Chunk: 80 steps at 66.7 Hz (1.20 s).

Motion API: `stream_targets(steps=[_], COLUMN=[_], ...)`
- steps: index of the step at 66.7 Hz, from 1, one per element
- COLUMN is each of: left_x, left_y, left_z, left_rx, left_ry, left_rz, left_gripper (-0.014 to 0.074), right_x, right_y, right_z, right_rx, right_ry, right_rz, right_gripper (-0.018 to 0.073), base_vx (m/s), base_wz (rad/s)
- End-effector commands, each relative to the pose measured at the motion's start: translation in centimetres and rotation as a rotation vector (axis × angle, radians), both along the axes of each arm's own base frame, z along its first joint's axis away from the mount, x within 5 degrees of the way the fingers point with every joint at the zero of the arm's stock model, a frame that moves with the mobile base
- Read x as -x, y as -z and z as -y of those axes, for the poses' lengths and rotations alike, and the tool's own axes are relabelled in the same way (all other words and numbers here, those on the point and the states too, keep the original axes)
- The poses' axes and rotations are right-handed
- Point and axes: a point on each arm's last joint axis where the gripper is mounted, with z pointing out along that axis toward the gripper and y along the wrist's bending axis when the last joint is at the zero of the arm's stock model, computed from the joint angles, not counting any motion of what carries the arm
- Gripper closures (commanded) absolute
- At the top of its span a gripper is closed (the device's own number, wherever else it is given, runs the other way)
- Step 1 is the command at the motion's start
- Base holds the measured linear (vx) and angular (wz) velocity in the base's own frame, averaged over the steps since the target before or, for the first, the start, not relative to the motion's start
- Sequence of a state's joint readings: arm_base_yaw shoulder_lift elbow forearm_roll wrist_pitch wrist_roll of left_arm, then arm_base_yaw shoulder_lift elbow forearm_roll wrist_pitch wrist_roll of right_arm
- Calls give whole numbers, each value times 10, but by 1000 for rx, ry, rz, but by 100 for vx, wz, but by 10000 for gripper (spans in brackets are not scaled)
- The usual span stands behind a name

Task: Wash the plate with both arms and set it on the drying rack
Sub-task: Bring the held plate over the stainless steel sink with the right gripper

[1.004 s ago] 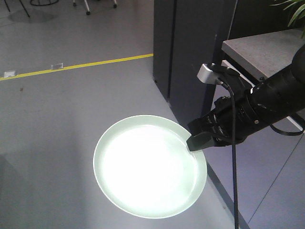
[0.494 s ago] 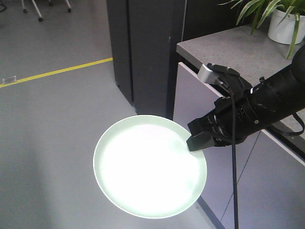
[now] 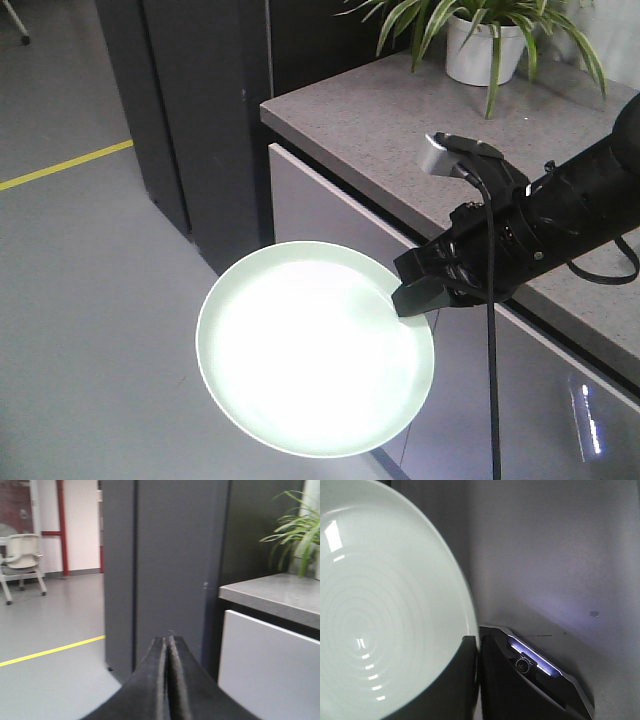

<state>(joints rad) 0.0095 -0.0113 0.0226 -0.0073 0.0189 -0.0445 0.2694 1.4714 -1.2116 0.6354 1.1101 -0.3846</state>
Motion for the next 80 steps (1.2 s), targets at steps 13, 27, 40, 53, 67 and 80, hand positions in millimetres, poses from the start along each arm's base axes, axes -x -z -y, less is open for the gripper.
stream_targets(steps=[13, 27, 40, 53, 67, 80], left_x=[3, 3, 3, 3, 3, 3], left_y=[-17, -17, -17, -17, -17, -17], left_z=[0, 0, 0, 0, 0, 0], left_rx=[10, 10, 10, 10, 10, 10], left_ry=[4, 4, 4, 4, 4, 4], left_rz=[115, 115, 115, 115, 115, 115], left_gripper=[603, 603, 603, 603, 603, 603], right_x=[4, 4, 4, 4, 4, 4], right_y=[-21, -21, -21, -21, -21, -21], right_z=[-1, -1, -1, -1, -1, -1], right_rx=[-58, -58, -58, -58, -58, -58], right_ry=[10, 10, 10, 10, 10, 10], right_rz=[69, 69, 69, 69, 69, 69], right_gripper=[568, 568, 568, 568, 568, 568], base_vx=[9, 8, 8, 9, 10, 10], base_wz=[-34, -30, -31, -34, -37, -38])
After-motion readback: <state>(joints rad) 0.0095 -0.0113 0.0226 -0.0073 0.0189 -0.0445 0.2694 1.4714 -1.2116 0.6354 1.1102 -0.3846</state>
